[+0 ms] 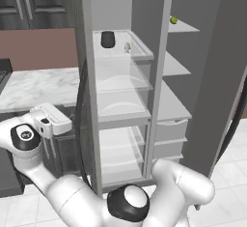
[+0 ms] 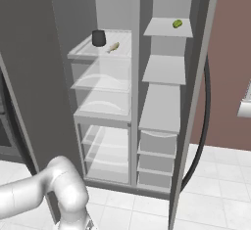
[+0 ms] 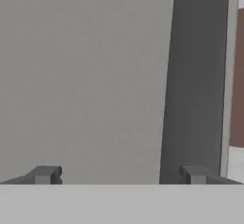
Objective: Pick up the frozen fish from the freezer, place it on any shelf in the fridge, and close the fridge and freezer doors when done.
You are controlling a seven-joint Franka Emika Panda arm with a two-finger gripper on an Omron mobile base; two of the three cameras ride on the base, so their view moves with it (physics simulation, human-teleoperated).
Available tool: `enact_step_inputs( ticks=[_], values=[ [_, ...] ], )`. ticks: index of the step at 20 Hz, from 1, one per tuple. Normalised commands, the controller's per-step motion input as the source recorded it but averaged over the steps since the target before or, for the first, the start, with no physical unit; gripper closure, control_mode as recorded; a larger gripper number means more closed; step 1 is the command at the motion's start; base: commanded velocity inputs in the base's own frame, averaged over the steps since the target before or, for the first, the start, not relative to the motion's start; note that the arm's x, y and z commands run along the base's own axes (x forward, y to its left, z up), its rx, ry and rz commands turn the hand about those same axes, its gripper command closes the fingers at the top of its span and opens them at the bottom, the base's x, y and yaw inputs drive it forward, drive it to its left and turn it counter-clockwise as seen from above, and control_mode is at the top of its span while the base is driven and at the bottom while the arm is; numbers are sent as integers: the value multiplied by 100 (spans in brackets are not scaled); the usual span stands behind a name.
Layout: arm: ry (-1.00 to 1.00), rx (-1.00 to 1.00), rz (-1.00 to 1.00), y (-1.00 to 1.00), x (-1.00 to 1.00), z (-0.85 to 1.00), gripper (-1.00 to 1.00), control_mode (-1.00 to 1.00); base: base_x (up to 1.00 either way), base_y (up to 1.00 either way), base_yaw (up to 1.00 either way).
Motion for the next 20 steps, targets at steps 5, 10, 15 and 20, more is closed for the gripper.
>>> enact_step_inputs(
  ticks=[5,10,15,20],
  values=[
    [-13,2,1,-100,-8,0,-100,-100,0,0,0],
    [-6,4,1,-100,20,0,-100,-100,0,0,0],
    [0,8,1,-100,56,2,-100,-100,0,0,0],
    [0,7,1,-100,59,1,-100,-100,0,0,0]
  ],
)
